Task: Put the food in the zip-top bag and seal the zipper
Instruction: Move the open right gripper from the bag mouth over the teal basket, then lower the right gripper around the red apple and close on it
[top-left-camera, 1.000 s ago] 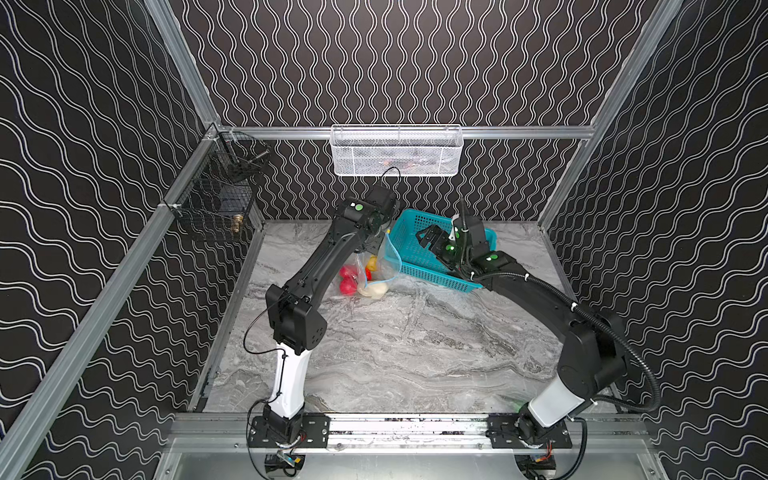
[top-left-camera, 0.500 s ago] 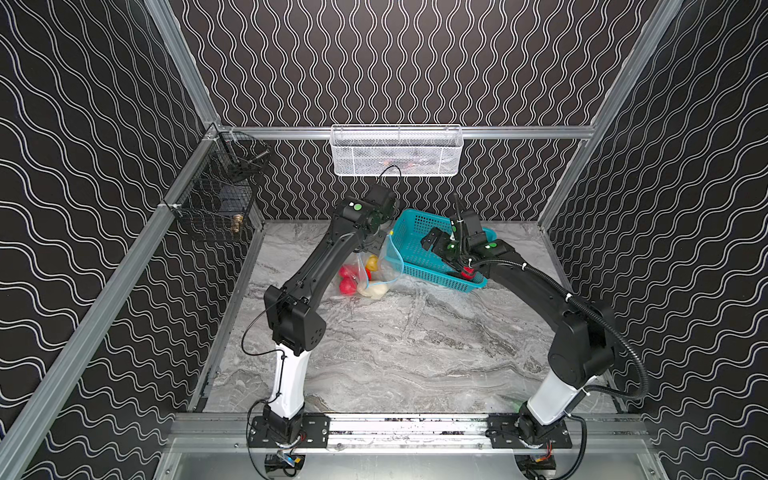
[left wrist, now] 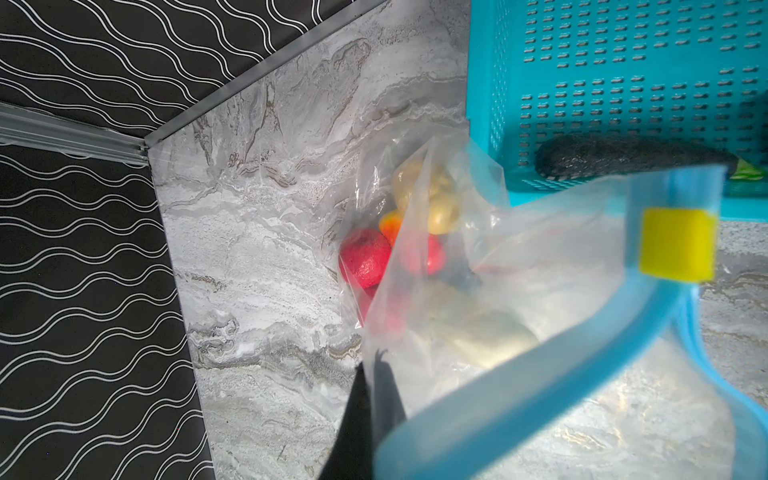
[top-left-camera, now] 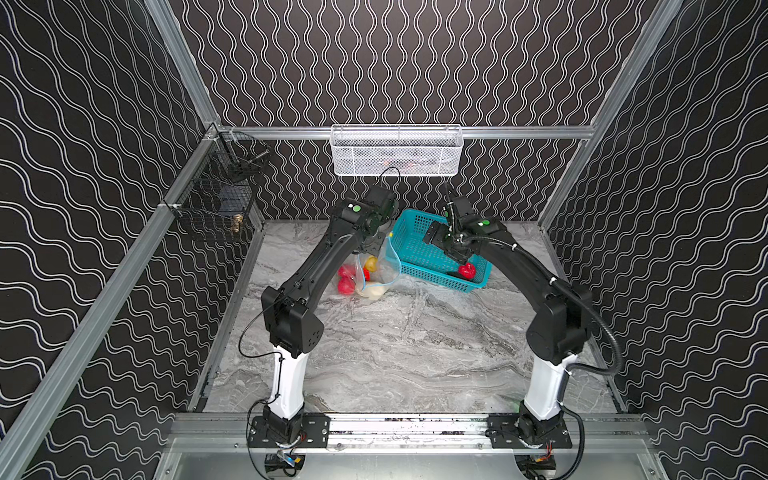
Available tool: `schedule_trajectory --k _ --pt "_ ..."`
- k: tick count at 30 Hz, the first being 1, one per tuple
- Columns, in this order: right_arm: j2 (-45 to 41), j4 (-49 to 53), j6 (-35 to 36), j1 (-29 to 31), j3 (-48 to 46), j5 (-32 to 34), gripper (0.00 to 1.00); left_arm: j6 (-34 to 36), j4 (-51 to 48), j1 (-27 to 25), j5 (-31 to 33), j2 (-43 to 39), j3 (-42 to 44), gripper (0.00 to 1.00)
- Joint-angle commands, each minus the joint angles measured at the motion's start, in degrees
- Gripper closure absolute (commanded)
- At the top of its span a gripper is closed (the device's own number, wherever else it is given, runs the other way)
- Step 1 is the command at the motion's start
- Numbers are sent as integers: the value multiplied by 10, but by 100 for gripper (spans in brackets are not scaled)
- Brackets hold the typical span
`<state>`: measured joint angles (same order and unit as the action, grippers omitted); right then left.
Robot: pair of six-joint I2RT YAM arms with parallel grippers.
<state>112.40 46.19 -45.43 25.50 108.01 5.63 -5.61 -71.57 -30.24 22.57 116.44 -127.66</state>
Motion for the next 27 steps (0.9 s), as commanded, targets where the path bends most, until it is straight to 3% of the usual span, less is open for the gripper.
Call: schedule_trajectory --k 1,4,7,10,16,20,27 --pt "26 94 -10 1 41 24 1 6 14 -1 4 -14 16 100" --pt "51 121 -12 1 73 26 1 5 18 0 8 -21 28 100" --pt "84 132 10 2 109 -18 1 9 41 1 7 -38 68 100" --pt "106 152 20 1 141 -5 1 13 52 1 12 -45 87 100" --pt "59 84 56 -1 81 13 1 4 19 1 4 -9 31 100" --pt "77 153 58 -17 129 67 1 0 6 1 0 9 5 100" --pt "105 183 64 -46 138 72 1 2 14 1 5 -1 13 100"
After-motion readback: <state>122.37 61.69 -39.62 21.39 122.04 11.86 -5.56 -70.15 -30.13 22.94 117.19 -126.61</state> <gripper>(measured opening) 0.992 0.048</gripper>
